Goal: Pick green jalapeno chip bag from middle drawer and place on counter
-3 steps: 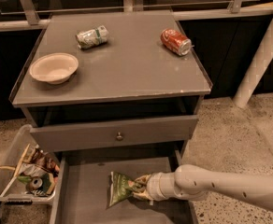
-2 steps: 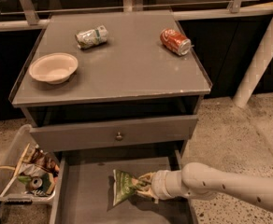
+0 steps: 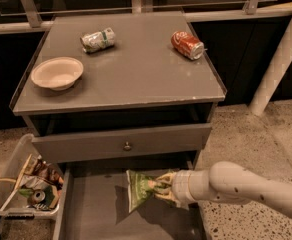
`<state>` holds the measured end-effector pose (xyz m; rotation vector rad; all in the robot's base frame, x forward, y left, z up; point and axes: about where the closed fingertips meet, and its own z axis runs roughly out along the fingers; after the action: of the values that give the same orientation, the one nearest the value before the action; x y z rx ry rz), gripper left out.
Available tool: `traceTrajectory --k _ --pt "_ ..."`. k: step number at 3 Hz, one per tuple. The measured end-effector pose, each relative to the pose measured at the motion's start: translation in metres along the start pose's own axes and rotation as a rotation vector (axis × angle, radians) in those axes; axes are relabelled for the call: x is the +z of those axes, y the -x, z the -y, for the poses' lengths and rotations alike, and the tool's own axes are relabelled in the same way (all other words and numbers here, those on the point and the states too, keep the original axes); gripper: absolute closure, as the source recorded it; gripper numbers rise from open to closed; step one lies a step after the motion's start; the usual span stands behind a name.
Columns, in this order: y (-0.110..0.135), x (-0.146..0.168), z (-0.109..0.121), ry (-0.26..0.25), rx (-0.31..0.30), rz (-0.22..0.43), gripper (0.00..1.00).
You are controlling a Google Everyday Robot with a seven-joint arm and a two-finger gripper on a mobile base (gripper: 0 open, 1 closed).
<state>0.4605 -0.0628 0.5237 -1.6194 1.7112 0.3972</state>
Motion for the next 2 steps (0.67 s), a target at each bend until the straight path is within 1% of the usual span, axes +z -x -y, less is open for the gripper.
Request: traceTrajectory --k 1,2 --pt "0.021 -0.054 0.029 -0.044 -0.052 -0.035 1.0" --pt "0.046 -0.118 0.064 -0.084 -0.099 -0.055 1.0"
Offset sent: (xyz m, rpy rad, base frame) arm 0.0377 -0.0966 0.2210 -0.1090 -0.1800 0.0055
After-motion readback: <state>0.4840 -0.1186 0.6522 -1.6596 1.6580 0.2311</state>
